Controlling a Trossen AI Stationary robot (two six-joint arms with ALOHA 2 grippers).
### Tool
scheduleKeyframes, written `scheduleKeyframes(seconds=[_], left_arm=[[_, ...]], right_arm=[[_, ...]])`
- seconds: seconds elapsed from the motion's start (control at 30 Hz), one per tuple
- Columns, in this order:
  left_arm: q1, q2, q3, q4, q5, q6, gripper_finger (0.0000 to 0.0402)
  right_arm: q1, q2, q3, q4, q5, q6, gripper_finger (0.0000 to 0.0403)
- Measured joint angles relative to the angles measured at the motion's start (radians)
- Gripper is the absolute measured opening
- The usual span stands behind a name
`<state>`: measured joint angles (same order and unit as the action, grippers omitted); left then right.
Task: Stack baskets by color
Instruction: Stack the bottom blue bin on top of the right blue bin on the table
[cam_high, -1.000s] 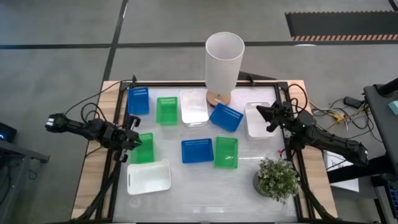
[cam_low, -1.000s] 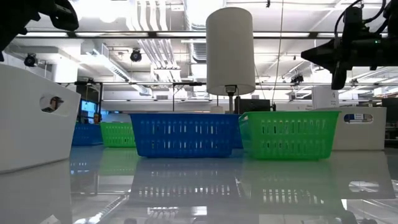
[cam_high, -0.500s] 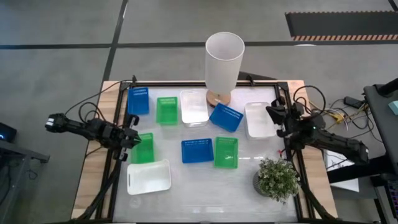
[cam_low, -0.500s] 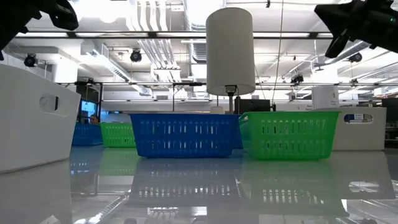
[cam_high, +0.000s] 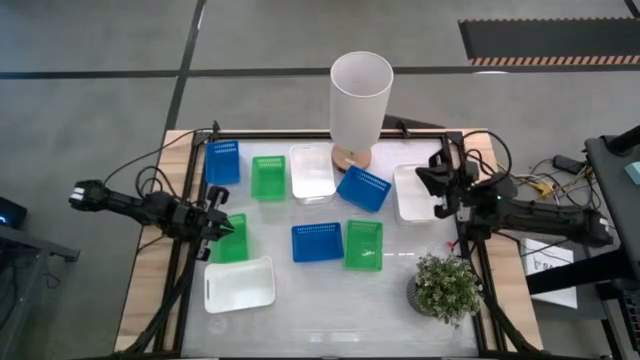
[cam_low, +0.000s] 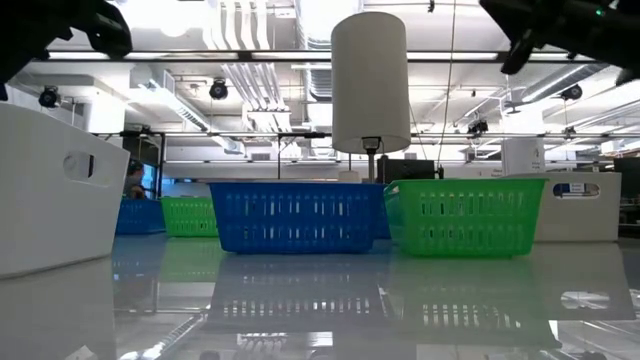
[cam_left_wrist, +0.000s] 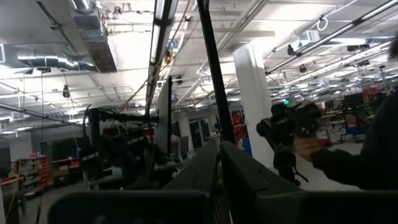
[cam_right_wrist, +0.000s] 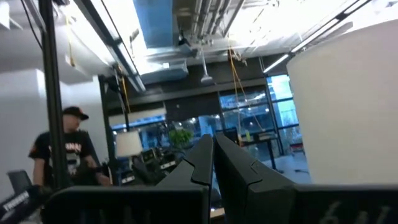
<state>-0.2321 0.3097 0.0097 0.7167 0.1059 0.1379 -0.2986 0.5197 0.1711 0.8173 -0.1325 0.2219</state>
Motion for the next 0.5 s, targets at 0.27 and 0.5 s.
scheduleKeyframes(seconds=[0.27,0.5], left_arm=[[0.0,0.017,0.0,0.055,0.001,-0.003,0.0006],[0.0,0.017,0.0,0.109,0.004,-0.027,0.0006]], right_arm=[[0.141,0.182,0.146,-0.004,0.006,-0.217,0.0009],[0.31,0.298,0.286,-0.142,0.18,-0.338,0.0009]])
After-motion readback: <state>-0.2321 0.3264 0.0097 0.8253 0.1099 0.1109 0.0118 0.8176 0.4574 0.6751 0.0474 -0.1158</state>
